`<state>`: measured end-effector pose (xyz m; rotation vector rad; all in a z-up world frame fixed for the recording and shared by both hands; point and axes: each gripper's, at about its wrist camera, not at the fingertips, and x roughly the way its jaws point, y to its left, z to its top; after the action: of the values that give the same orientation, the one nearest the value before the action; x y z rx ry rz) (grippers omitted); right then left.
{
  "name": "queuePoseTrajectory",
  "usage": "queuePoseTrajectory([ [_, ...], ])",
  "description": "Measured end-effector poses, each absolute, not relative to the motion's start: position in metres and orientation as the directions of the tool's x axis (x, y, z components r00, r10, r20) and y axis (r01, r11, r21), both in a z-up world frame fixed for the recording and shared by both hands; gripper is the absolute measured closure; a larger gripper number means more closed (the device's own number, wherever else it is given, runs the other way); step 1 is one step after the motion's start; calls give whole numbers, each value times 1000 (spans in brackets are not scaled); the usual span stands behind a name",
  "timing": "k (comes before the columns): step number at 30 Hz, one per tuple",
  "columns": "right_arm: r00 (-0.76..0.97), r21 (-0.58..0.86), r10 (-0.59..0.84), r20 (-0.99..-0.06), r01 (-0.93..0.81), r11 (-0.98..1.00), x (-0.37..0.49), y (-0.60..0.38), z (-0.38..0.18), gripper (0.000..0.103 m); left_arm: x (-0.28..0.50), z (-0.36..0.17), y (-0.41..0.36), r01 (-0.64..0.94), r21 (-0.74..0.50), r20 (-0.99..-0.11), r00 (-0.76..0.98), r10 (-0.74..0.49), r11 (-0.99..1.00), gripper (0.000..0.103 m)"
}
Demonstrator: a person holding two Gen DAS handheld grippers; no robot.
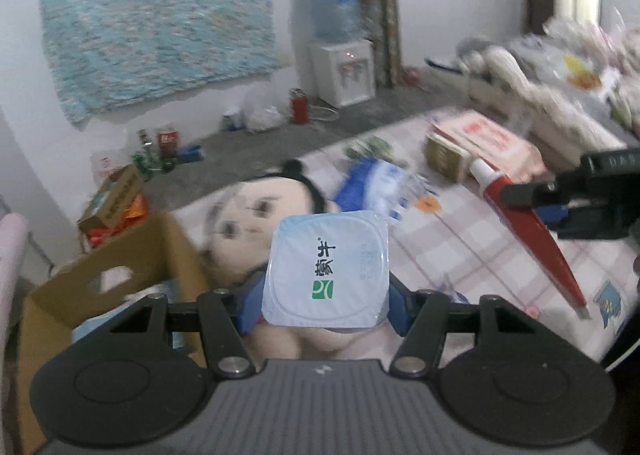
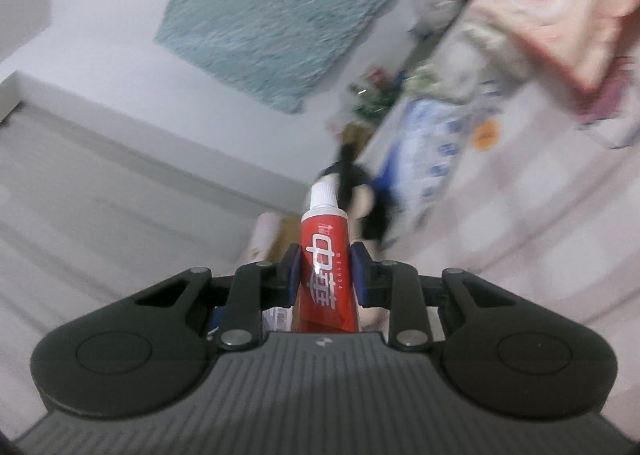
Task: Organize soft objects
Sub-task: 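Lift the yogurt cup with the left tool while the right lifts the toothpaste toward the box, then release the yogurt cup into the box with the left tool while the right drops the toothpaste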
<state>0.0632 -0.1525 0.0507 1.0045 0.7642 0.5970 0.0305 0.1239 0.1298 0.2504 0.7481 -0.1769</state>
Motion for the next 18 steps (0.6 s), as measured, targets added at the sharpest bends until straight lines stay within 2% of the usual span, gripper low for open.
queuePoseTrajectory([
  [4,534,915,814,-229,-166,367,69,-118,75,78,16,158,173,143,168,-676,737,9,975,42],
  [8,447,910,870,-209,-236,341,79,-70,98,78,17,163,229,27,214,-688,714,130,977,42],
  [12,364,911,907,-211,-264,318,96,-15,109,78,39,145,288,-79,237,-710,667,228,968,42],
  [18,239,909,930,-280,-245,337,142,97,105,77,89,95,357,-139,300,-729,605,321,944,42],
])
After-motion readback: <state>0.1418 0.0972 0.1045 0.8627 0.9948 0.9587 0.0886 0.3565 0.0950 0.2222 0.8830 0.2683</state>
